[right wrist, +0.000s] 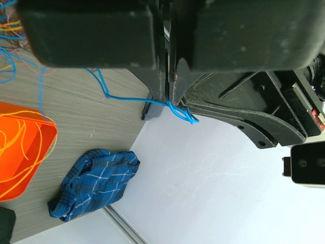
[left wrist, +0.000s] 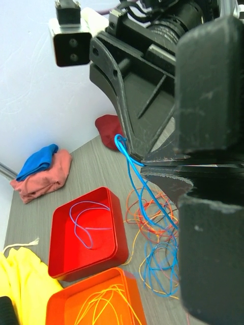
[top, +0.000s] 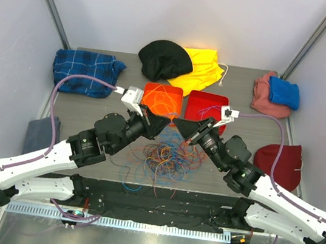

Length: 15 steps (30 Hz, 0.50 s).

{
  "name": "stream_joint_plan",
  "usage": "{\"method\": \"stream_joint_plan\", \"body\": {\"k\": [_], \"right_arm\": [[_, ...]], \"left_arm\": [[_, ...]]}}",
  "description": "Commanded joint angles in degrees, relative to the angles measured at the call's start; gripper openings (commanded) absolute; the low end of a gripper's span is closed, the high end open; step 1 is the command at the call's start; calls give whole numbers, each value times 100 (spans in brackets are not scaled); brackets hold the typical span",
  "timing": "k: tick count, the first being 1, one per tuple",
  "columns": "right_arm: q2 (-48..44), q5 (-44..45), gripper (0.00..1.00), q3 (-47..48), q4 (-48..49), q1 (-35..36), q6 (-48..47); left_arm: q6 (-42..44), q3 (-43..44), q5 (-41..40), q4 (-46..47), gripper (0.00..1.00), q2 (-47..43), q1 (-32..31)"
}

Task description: Untangle the cables

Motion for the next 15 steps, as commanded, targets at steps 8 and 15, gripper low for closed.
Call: {"method": "stream_joint_plan", "body": {"k": [8, 15], "right_arm": [[-508, 1064, 1, 512, -1230, -21, -508], [-614, 1091, 1, 627, -1538, -30, -772]], "left_arm": [[49, -162, -383, 168, 0, -328, -18], [101, -267, -691, 80, 3, -539, -9]]}}
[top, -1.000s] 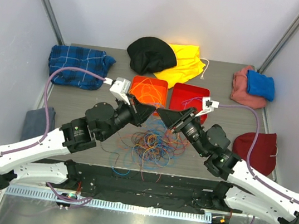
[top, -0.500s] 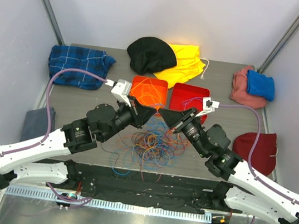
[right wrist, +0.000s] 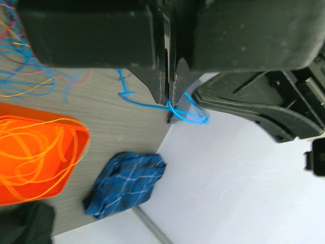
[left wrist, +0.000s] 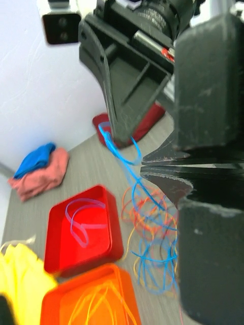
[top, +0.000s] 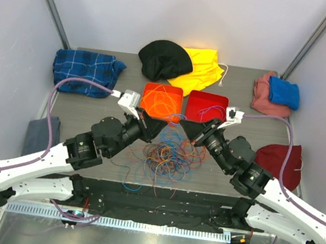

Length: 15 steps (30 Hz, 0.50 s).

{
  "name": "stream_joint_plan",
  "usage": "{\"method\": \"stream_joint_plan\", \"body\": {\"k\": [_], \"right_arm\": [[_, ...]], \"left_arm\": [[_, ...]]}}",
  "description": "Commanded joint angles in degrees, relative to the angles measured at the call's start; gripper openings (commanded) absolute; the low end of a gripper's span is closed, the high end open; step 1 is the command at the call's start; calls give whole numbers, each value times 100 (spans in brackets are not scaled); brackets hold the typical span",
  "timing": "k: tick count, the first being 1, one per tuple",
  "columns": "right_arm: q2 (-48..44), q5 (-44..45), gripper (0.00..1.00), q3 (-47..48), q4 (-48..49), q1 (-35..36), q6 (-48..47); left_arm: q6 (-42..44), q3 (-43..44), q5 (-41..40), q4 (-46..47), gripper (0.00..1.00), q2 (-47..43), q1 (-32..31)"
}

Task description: Untangle the cables

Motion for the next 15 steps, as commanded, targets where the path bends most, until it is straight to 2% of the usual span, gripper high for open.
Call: {"method": "stream_joint_plan", "body": {"k": [1, 12, 15], "right_arm": [[-230, 684, 1, 292, -284, -102, -418], [-265, 790, 1, 450, -600, -102, -655], [-247, 632, 1, 503, -618, -111, -725]], "left_arm": [[156, -20, -639, 16, 0, -371, 60], [200, -108, -753, -186, 0, -494, 60], [218, -100, -709, -142, 13, -468, 60]]}}
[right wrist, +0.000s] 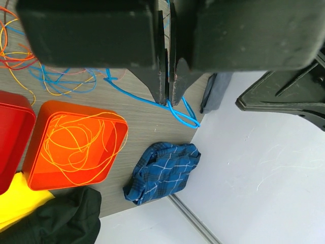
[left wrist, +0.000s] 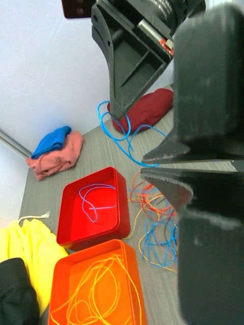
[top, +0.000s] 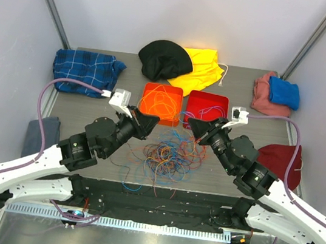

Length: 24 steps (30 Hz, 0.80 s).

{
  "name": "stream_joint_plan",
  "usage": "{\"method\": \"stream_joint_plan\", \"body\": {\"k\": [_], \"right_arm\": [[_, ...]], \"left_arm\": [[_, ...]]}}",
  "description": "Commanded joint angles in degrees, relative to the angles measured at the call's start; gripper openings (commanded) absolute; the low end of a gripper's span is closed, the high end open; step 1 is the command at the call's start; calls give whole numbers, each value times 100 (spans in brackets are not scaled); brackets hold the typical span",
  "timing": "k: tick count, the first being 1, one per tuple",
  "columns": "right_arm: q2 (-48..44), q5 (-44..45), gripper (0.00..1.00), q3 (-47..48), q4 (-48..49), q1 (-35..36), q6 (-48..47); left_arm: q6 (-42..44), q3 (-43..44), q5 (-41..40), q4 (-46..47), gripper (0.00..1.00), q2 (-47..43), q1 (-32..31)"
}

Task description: Untangle the cables

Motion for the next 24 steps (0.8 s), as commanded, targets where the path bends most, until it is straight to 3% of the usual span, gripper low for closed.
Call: {"method": "stream_joint_plan", "body": {"k": [1, 4, 7, 11, 12, 17, 24], "right_arm": [[-57, -61, 1, 357, 40, -8, -232], [-66, -140, 1, 401, 14, -8, -249], [-57, -211, 1, 445, -39, 1, -241], [-49, -237, 1, 445, -39, 1, -214], [-40, -246, 1, 445, -48, 1, -214], [-83, -264, 1, 436, -74, -8, -197], [-180, -255, 1, 401, -145, -8, -214]], "left_arm": [[146, -6, -89, 175, 30, -50, 17], [286, 64, 411, 367, 68, 125, 17], [392, 152, 1123, 571, 77, 371, 17], [453, 179, 1643, 1018, 75, 556, 17], [453, 179, 1661, 1037, 70, 600, 17], [576, 240, 1240, 967, 60, 732, 17], [761, 284, 625, 888, 61, 829, 17]]}}
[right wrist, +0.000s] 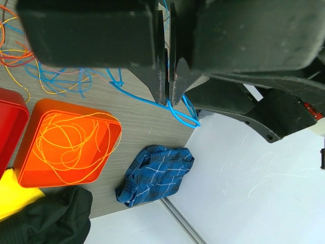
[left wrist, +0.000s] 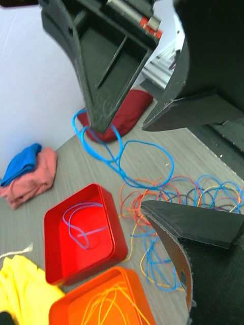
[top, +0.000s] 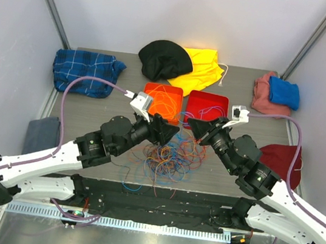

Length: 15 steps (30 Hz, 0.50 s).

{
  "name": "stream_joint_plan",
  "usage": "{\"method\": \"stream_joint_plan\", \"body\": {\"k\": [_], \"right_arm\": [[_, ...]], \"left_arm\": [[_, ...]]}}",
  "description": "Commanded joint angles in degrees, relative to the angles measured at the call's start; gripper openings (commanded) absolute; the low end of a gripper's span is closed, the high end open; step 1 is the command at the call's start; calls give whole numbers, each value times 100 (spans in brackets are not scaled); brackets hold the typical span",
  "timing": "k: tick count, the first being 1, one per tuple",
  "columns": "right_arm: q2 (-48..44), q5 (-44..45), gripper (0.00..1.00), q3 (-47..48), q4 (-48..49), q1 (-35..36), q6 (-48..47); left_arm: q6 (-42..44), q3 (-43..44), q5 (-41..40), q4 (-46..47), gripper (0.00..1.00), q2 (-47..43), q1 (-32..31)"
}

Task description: Untangle the cables

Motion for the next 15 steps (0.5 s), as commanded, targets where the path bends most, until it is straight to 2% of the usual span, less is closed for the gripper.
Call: {"method": "stream_joint_plan", "body": {"k": [1, 15], "right_arm": [[-165, -1, 1, 191, 63, -8, -68], [-218, -28, 1, 130, 63, 1, -41]], "left_arm": [[234, 315, -482, 273, 62, 51, 17], [489, 561, -843, 353, 64, 156, 17]]}}
